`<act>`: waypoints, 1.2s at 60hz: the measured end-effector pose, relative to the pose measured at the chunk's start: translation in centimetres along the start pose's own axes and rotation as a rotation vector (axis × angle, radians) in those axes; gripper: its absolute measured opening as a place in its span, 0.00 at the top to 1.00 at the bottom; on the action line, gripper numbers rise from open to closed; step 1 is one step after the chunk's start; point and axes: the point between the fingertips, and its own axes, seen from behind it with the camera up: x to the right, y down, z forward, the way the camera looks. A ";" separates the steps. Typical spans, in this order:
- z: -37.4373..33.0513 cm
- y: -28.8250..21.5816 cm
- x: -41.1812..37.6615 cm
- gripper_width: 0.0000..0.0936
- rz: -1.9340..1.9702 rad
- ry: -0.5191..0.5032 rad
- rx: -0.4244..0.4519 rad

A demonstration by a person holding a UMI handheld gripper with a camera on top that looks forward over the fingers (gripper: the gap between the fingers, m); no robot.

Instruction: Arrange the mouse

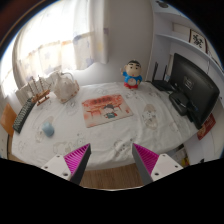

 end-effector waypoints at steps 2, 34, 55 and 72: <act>0.1 0.0 -0.5 0.08 -0.006 -0.004 0.001; 5.5 4.4 -26.5 0.09 -0.115 -0.190 0.105; 12.4 3.3 -32.8 0.09 -0.111 -0.178 0.188; 18.5 -0.6 -33.6 0.09 -0.150 -0.144 0.208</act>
